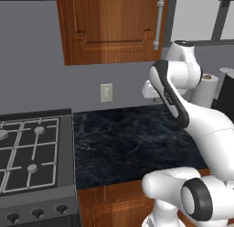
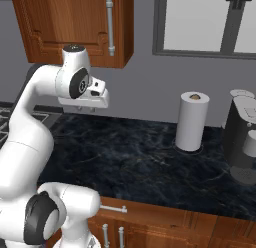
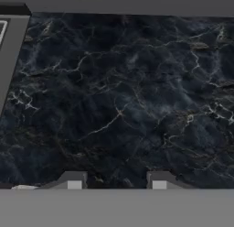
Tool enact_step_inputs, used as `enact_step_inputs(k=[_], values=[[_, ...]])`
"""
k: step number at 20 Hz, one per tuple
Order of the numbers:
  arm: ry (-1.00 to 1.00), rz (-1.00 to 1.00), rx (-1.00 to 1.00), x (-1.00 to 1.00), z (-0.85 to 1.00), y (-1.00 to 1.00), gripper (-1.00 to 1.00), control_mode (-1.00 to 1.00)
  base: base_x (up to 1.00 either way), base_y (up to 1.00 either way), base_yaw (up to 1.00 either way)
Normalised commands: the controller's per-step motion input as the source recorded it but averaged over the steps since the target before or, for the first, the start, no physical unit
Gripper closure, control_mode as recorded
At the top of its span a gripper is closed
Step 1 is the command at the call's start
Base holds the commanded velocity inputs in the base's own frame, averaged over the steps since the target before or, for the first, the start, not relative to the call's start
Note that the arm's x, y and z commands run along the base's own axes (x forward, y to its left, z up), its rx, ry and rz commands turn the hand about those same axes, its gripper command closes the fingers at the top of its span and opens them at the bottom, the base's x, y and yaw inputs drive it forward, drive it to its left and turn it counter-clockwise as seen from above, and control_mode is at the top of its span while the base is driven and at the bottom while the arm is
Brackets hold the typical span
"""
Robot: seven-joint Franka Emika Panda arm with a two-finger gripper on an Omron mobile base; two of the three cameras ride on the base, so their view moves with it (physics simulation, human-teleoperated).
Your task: Open the cabinet. Pick the sponge and place it next to the sink. Then close the cabinet.
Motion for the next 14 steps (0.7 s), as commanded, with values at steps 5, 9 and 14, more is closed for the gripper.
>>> enact_step_inputs(k=[5, 9, 14], values=[[-0.16, -0.07, 0.00, -0.12, 0.07, -0.08, -1.00, -1.00, 0.00, 0.00, 0.00], [-0.30, -0.12, 0.12, -0.22, 0.11, -0.27, -1.00, -1.00, 0.00, 0.00, 0.00], [-0.36, -0.13, 0.19, -0.54, 0.22, -0.26, -1.00, -1.00, 0.00, 0.00, 0.00]])
